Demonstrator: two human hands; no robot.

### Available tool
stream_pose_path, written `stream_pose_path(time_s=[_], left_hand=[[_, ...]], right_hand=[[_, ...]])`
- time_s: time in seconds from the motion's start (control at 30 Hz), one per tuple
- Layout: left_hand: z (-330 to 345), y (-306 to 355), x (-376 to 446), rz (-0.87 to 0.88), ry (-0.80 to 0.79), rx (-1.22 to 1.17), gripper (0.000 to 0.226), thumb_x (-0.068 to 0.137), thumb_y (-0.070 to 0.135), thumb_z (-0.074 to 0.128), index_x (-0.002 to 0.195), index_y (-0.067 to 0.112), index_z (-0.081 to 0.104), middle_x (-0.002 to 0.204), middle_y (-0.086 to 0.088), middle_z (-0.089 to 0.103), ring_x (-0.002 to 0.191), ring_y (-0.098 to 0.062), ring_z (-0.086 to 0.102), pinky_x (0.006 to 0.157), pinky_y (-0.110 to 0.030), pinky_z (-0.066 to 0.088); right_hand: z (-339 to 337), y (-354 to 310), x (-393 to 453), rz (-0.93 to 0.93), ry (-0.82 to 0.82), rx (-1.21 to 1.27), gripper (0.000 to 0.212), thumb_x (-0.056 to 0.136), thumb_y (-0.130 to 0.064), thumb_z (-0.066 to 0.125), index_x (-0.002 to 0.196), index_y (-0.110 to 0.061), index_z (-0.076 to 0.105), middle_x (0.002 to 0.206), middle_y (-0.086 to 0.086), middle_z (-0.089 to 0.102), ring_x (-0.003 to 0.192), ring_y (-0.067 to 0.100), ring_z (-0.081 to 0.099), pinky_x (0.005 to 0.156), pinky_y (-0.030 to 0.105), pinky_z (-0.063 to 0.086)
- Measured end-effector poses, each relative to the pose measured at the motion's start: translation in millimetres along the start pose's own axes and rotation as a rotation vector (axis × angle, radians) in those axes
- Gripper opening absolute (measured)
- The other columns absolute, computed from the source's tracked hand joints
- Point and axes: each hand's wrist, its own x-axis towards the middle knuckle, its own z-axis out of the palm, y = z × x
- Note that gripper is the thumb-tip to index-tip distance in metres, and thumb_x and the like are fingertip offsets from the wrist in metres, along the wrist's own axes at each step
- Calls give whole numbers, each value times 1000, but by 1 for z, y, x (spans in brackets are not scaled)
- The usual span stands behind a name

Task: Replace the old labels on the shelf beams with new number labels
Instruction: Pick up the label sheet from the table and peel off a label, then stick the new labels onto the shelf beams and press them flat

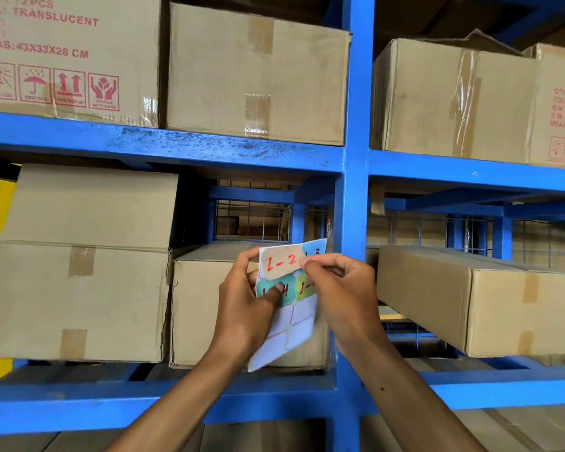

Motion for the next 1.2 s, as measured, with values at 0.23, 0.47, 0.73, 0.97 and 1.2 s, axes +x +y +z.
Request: stream_pose_path(time_s=[0.23,0.47,0.73,0.97,1.2], left_hand=[[-33,-11,32,60,17,148,46,80,-2,67,102,34,51,96,7,65,88,-2,63,67,-27,59],[-112,-26,79,157,35,262,33,78,-2,65,104,17,58,96,0,68,87,-18,64,72,-33,52],[-198,-16,151,310,-140,311,41,82,5,65,103,38,52,93,1,71,78,-10,68,62,-23,55],[-221,-5,191,601,-352,590,71,86,24,58,136,52,16,79,-3,64,72,-21,54,63,-33,43],[-207,5,216,826,-303,955,79,92,26,48,145,37,-9,59,5,37,60,-27,44,51,-35,24]], right_hand=[[30,-3,6,-73,-56,109,7,79,0,65,73,-4,68,59,2,72,60,8,68,53,16,53],[101,-2,25,-158,-43,153,21,76,3,63,88,-13,57,66,7,73,51,12,64,50,19,52],[195,-10,75,-292,45,61,10,81,-7,62,84,-12,71,77,8,73,63,12,66,56,22,56],[230,-31,116,-397,229,48,14,74,-10,75,68,-18,65,76,11,70,69,18,65,61,26,53],[233,-41,133,-403,295,28,17,73,-8,76,66,-16,63,78,15,72,79,30,71,73,38,59]])
